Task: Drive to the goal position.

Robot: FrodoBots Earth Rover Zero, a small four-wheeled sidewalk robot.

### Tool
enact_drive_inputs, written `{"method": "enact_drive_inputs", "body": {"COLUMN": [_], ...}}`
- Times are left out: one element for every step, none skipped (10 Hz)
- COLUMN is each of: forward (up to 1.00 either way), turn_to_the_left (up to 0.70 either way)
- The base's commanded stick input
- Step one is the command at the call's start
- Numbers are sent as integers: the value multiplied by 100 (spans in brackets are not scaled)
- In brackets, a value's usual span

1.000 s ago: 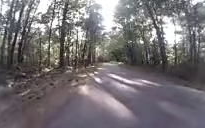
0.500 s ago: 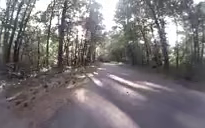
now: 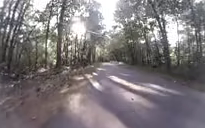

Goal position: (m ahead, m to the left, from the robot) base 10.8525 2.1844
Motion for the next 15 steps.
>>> {"method": "enact_drive_inputs", "body": {"forward": [70,70,70,70,70,70,70,70,70,70,70,70,70,70,70], "turn_to_the_left": [-8,-20,-1,-1,-1,-1,-1,-1,-1,-1,-1,-1,-1,-1,-1]}}
